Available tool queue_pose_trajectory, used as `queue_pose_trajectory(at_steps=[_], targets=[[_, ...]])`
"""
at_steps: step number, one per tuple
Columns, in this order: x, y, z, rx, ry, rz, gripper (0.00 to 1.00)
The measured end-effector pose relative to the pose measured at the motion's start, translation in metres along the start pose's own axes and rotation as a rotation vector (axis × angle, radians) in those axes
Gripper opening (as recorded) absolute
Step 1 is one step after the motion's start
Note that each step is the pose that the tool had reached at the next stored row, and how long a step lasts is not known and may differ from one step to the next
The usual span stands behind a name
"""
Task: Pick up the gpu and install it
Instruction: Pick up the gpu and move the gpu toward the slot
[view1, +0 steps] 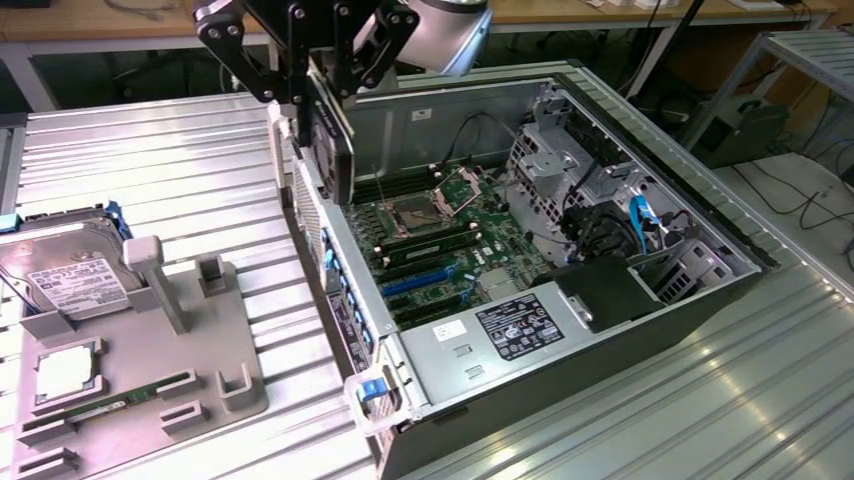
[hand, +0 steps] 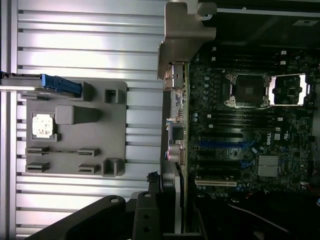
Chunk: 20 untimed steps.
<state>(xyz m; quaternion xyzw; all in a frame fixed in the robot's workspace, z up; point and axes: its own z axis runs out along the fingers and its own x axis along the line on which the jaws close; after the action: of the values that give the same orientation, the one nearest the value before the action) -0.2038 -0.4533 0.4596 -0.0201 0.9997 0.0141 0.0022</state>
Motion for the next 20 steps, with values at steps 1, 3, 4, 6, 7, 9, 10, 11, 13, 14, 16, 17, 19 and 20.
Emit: queue_pose_trajectory(at_steps=[1,3,4,6,7,9,10,11,13,14,16,17,19,20], targets=[[-0.002,-0.0001,0.0000,0.0000,0.0000,0.000,0.29],[-0.005,-0.0002,0.0001,-0.0001,-0.0001,0.000,0.29],[-0.007,-0.0003,0.0000,-0.0001,0.0000,0.000,0.29],[-0.010,-0.0004,0.0001,-0.0001,-0.0001,0.000,0.29],[-0.012,-0.0005,0.0001,-0.0001,-0.0001,0.000,0.29],[-0.015,-0.0006,0.0001,0.0000,-0.0001,0.000,0.29],[-0.017,-0.0007,0.0001,0.0000,0.0000,0.000,0.29],[-0.019,-0.0008,0.0001,0.0000,0.0000,0.000,0.29],[-0.022,-0.0009,0.0001,0.0000,0.0000,0.000,0.29],[-0.024,-0.0010,0.0002,-0.0001,-0.0001,0.000,0.29],[-0.027,-0.0011,0.0001,0.0000,0.0000,0.000,0.29],[-0.029,-0.0012,0.0001,0.0000,0.0000,0.000,0.29],[-0.032,-0.0013,0.0001,0.0000,0.0000,0.000,0.29],[-0.034,-0.0014,0.0001,0.0000,0.0000,0.000,0.29]])
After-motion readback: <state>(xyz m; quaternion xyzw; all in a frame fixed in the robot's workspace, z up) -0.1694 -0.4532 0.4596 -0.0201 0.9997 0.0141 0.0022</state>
